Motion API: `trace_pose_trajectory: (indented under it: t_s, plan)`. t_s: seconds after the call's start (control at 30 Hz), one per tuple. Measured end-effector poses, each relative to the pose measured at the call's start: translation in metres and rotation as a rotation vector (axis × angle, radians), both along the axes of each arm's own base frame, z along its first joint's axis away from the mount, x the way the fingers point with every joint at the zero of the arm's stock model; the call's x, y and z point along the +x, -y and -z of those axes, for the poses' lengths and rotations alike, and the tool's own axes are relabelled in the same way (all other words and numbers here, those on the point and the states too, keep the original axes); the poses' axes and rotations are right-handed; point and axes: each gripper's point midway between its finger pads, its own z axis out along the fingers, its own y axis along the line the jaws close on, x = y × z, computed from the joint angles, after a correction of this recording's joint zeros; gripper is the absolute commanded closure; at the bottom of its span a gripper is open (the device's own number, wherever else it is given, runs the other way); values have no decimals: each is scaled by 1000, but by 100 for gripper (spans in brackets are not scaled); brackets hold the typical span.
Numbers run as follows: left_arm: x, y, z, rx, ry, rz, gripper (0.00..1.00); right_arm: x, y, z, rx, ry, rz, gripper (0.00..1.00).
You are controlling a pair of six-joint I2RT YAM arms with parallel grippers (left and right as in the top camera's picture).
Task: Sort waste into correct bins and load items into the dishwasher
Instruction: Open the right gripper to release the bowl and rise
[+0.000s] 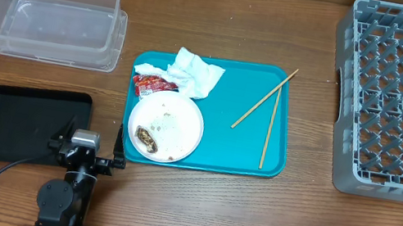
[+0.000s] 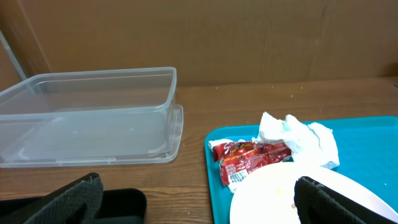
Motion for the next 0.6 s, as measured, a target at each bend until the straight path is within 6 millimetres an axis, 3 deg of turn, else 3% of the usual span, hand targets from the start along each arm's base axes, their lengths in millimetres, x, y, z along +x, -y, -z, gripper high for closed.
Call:
trace_pose_trajectory:
  t_s: [0.2, 0.33, 0.6]
  plan:
    - [0, 0, 0, 0, 0, 0, 0, -6, 11, 19, -31, -67, 19, 92]
    - [0, 0, 0, 0, 0, 0, 0, -7, 17, 18, -61, -80, 27, 96]
    - [0, 0, 0, 0, 0, 0, 0, -3, 6, 19, -6, -48, 9, 96]
